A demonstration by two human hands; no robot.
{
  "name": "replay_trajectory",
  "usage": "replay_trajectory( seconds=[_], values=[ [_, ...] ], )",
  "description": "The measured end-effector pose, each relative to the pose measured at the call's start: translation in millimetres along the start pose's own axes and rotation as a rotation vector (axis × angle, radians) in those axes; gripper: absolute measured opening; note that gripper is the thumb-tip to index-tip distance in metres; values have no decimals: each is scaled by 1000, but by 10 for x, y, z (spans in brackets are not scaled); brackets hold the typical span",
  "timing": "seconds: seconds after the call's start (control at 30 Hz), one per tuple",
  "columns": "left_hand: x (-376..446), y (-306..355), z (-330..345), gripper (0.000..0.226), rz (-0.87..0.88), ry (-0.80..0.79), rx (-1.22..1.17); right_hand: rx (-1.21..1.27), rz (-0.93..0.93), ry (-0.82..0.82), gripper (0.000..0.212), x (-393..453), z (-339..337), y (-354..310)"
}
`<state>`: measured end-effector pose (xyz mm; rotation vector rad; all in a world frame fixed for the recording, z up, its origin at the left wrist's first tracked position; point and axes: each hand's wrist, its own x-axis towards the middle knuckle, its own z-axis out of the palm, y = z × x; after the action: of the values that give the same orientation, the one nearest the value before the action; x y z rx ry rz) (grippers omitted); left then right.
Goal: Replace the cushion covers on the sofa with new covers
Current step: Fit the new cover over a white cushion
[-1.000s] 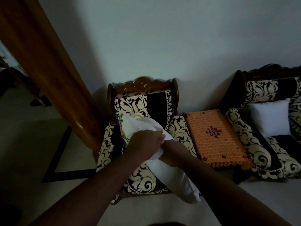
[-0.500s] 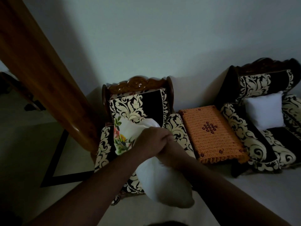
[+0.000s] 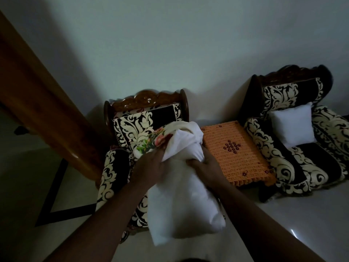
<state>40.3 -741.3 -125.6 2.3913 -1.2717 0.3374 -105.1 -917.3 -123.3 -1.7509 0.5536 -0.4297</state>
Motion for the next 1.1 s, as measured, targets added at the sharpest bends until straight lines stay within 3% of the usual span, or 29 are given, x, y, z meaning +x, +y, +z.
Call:
replay_trajectory(
  seconds=[0.1, 0.2, 0.33, 0.4, 0.57, 0.63, 0.7, 0.8, 0.87, 0.93, 1.0, 1.07, 1.1],
  values=[
    [-64, 252, 9, 28, 306, 3, 58, 62, 136, 80, 33, 159, -119, 26],
    [-110, 256, -17, 27, 347, -63, 22, 56, 222, 26, 26, 228, -209, 74],
    [-26, 221, -76, 61, -64, -192, -134, 244, 199, -53, 26, 39, -65, -67],
    [-1, 259, -67, 72, -181, -231, -277, 254, 186, -83, 30, 21, 18, -145],
    [-202, 59, -1, 82, -236, -87, -405, 327, 196, -58, 30, 157, -138, -210],
    [-302, -290, 81, 79, -458, -29, -420, 337, 241, -41, 40, 175, -273, -156],
    [-374, -649, 83, 84, -725, -95, -634, 109, 177, -16, 51, 158, -385, -57],
    [-419, -638, -86, 80, -1068, -349, -1223, -272, 135, -69, 76, 88, -452, 146],
    [-395, -529, -194, 63, -1055, -437, -1246, -198, 185, -82, 81, 101, -435, 218],
    [-394, -526, -248, 68, -996, -415, -1223, 8, 351, -13, 72, 154, -420, 266],
    [-383, -576, -293, 70, -994, -420, -1181, -48, 444, -68, 68, 213, -463, 375],
    [-382, -642, -295, 53, -1053, -422, -1059, -145, 515, -173, 79, 212, -472, 503],
    [-378, -668, -284, 55, -1071, -414, -998, -177, 549, -204, 83, 200, -448, 603]
  ],
)
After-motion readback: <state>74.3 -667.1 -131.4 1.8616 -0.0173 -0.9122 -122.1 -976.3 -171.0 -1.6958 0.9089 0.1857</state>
